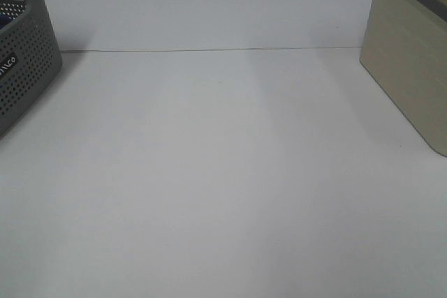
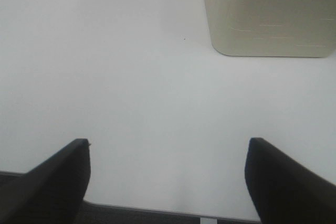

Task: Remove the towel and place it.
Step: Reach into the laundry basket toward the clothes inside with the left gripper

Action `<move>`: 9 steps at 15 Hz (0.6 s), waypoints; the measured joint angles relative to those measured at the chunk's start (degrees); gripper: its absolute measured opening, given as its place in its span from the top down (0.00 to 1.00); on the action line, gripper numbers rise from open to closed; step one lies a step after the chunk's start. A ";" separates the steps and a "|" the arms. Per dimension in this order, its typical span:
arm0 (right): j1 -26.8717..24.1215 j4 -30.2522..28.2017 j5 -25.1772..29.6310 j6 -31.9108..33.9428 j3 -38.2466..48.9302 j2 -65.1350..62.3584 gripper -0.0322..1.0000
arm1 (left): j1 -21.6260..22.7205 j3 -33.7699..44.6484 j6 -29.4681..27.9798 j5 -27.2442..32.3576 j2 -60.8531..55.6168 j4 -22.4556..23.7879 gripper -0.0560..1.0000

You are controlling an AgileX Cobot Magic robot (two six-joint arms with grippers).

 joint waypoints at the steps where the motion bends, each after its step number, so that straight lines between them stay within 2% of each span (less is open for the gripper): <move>1: 0.00 0.00 0.00 0.00 0.00 0.00 0.20 | 0.00 0.00 0.00 0.00 0.00 0.00 0.01; 9: 0.00 0.00 0.00 0.00 0.00 0.00 0.20 | 0.00 0.00 1.09 0.00 0.00 0.17 0.01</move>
